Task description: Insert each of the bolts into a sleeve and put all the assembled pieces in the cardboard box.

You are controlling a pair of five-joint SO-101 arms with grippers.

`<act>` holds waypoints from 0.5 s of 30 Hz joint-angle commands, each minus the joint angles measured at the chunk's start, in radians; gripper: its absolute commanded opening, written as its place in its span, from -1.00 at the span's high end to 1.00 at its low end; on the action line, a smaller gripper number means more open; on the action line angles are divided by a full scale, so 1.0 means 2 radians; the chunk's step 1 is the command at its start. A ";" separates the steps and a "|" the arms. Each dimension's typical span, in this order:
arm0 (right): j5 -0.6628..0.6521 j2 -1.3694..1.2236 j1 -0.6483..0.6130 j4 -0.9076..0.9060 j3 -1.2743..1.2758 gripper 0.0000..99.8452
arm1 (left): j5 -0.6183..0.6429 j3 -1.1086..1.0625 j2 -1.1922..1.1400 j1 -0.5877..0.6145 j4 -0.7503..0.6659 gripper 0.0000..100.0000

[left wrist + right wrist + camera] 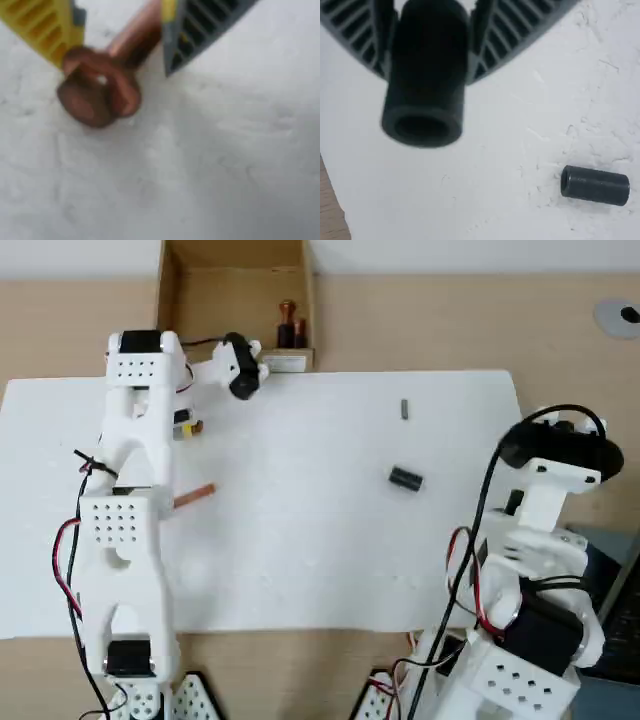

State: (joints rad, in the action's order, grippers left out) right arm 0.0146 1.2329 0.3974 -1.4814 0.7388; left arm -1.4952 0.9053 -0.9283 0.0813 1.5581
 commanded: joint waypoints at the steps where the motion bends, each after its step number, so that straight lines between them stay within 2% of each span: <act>1: 0.005 0.003 0.006 0.013 -0.002 0.98 | -0.001 0.020 0.000 -0.010 -0.003 0.76; 4: 0.004 0.003 0.006 0.013 -0.002 0.98 | 0.000 0.019 -0.004 -0.010 -0.003 0.79; 8: 0.004 0.005 0.006 0.013 -0.003 0.98 | 0.000 0.018 -0.007 -0.012 -0.003 1.00; 15: 0.005 0.006 0.006 0.013 -0.003 0.98 | 0.028 0.020 -0.002 -0.011 -0.002 0.99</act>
State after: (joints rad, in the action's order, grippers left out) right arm 0.0146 1.2329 0.3974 -1.4784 0.7388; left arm -1.4753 0.9129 -0.9452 0.0690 1.5597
